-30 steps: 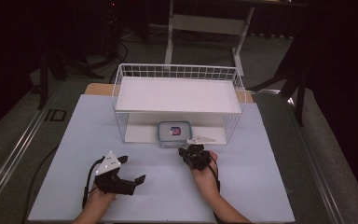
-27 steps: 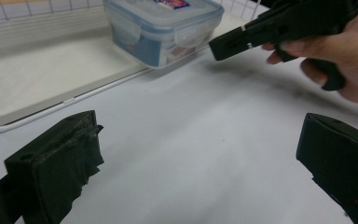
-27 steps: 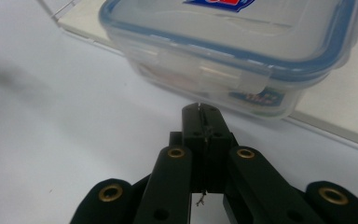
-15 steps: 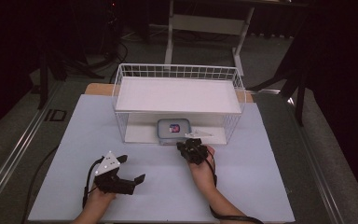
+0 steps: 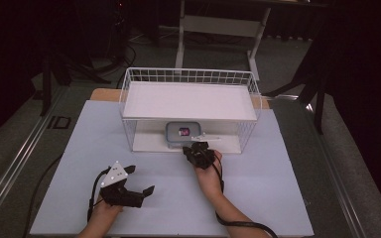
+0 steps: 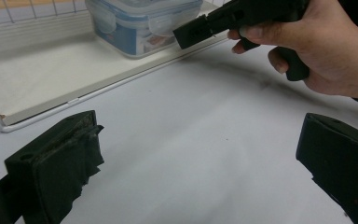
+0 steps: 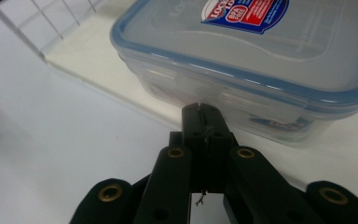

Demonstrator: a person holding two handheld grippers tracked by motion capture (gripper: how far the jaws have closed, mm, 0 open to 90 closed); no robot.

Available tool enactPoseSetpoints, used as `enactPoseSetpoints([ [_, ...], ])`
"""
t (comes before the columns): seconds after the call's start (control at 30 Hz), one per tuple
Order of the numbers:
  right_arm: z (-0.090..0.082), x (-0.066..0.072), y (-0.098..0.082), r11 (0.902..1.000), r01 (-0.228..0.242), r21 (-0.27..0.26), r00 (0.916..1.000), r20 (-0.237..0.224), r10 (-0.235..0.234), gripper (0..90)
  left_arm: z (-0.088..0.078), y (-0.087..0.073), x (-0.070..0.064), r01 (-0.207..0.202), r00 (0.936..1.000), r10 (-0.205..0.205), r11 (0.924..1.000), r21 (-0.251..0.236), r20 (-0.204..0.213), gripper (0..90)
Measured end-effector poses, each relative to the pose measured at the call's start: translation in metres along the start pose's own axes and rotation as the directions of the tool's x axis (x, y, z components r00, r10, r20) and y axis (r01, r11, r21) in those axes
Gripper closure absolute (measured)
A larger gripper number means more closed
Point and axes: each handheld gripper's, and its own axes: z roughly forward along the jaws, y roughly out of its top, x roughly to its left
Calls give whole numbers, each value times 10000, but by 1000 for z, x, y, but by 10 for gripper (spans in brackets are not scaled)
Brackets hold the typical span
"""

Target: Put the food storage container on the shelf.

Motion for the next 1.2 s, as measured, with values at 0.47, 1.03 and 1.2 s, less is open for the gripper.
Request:
enactPoseSetpoints([
  [0.47,12,0,12,9999,-100,-46,9997,214,101,899,0,0,1,-68,9999,69,10000,50,-138,7],
  [1.03,-4,-2,1,10000,-20,18,9996,267,19,890,1,1,-2,-108,9999,108,9999,33,57,7],
  [1.2,-29,1,-9,9990,450,-24,9990,84,-450,809,1,5,-3,-190,9995,192,9997,-126,239,7],
])
